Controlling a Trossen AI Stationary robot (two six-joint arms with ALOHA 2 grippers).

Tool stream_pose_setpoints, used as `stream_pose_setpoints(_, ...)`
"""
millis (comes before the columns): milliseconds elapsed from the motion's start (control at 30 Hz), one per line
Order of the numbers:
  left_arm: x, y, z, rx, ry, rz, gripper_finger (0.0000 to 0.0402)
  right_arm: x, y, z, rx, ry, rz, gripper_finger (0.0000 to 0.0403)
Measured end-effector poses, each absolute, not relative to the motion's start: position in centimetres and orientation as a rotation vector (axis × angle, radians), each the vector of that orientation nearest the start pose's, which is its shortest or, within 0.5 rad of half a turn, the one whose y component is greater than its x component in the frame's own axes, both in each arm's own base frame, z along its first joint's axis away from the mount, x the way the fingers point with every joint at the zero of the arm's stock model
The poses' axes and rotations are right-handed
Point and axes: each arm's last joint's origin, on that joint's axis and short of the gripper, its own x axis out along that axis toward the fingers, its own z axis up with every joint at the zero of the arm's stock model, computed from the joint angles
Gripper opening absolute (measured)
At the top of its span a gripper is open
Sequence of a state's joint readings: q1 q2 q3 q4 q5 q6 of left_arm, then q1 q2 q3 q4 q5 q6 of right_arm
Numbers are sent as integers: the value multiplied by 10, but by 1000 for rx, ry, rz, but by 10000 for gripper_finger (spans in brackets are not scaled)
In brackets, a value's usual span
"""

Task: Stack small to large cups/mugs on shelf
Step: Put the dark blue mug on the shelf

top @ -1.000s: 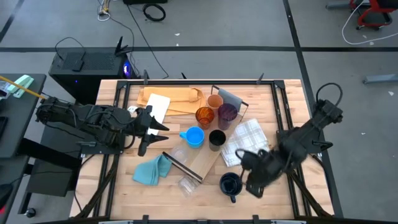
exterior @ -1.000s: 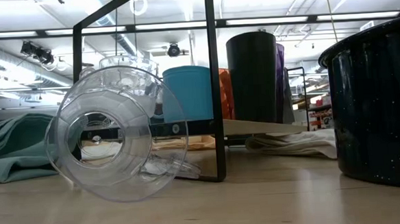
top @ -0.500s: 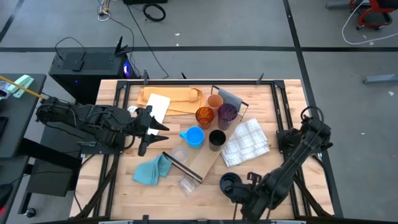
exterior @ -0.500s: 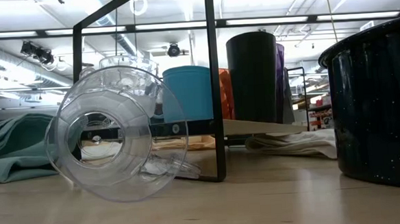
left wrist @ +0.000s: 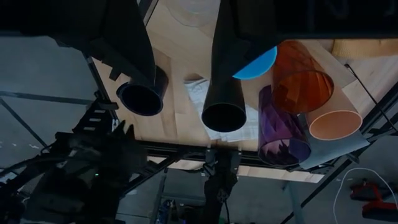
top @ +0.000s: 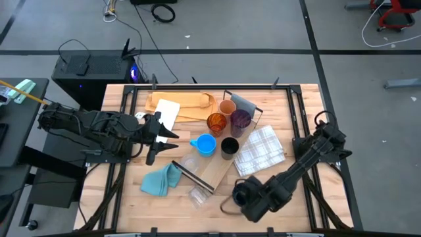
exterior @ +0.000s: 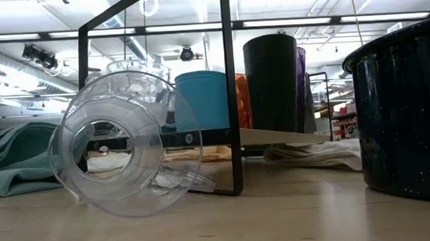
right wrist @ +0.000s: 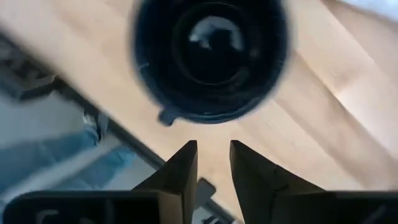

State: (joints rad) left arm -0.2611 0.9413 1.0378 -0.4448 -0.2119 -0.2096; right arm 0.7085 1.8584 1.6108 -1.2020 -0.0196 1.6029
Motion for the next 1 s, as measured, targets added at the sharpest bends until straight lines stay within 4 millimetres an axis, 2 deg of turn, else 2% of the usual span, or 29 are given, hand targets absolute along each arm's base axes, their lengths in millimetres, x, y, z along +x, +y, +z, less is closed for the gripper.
stream_pose_setpoints(133,188,-44,367,-134,342,-12,165,273,227,258,878,1467,-700,93)
stream_pose_setpoints(433,188,-44,367,-141,342,-11,165,281,220,258,991,1391,-810,87)
stream_pose_setpoints(600,188,-44,367,-140,342,-11,165,274,239,257,1050,1300,-821,87)
stream_pose_setpoints(800,188,-44,368,-133,341,-12,165,261,254,253,1101,1269,-890,87)
stream_pose_setpoints(1000,188,-44,368,-133,337,-13,165,265,268,239,1162,1229,-908,87)
